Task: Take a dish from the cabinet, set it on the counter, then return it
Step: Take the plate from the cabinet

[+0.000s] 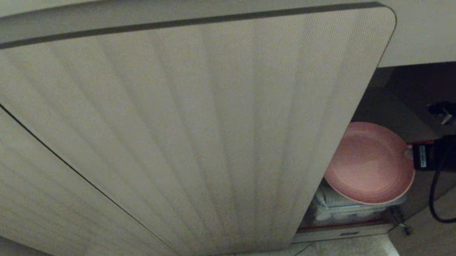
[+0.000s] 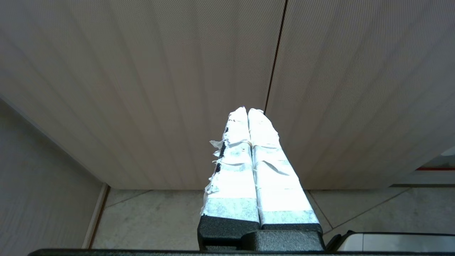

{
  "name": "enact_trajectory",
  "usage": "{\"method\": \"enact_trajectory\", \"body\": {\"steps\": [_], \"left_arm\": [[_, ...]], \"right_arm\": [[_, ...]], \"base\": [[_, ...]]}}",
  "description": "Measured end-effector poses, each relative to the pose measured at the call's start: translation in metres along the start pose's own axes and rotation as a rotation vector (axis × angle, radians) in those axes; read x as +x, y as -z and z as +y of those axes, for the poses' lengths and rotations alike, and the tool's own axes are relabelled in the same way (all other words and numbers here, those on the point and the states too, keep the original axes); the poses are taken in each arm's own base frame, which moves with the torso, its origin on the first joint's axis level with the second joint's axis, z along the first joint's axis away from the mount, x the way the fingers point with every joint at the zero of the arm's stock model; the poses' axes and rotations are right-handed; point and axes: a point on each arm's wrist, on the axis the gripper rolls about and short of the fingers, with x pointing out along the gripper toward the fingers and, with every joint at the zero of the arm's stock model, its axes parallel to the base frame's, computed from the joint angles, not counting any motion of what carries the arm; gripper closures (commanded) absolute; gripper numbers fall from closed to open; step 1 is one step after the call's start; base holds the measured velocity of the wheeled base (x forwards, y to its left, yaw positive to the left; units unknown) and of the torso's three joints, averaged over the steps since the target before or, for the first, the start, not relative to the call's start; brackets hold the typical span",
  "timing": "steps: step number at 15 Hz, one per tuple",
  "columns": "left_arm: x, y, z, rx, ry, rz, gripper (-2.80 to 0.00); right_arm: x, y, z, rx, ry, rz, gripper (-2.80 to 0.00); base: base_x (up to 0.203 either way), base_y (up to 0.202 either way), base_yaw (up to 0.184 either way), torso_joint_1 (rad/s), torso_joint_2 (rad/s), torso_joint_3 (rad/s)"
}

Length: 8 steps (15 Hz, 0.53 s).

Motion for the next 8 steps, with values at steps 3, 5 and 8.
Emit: {"method": "enact_trajectory", "body": {"steps": [3, 5, 8], "left_arm": [[0.0000, 0.0000, 0.0000, 0.000, 0.000, 0.000, 0.00], [0.0000, 0.0000, 0.0000, 0.000, 0.000, 0.000, 0.00], [0.0000, 0.0000, 0.0000, 0.000, 0.000, 0.000, 0.00]], "right_arm": [[-0.0044, 0.0003, 0.0002, 0.015, 0.000, -0.007, 0.00], [-0.0061, 0.0024, 0.0004, 0.016, 0.000, 0.007, 0.00], [-0.0076, 0.0071, 0.0006, 0.063, 0.001, 0.048, 0.00]], "base": [[0.000, 0.000, 0.000, 0.000, 0.00, 0.000], [0.000, 0.000, 0.000, 0.000, 0.00, 0.000], [0.000, 0.000, 0.000, 0.000, 0.00, 0.000]]}}
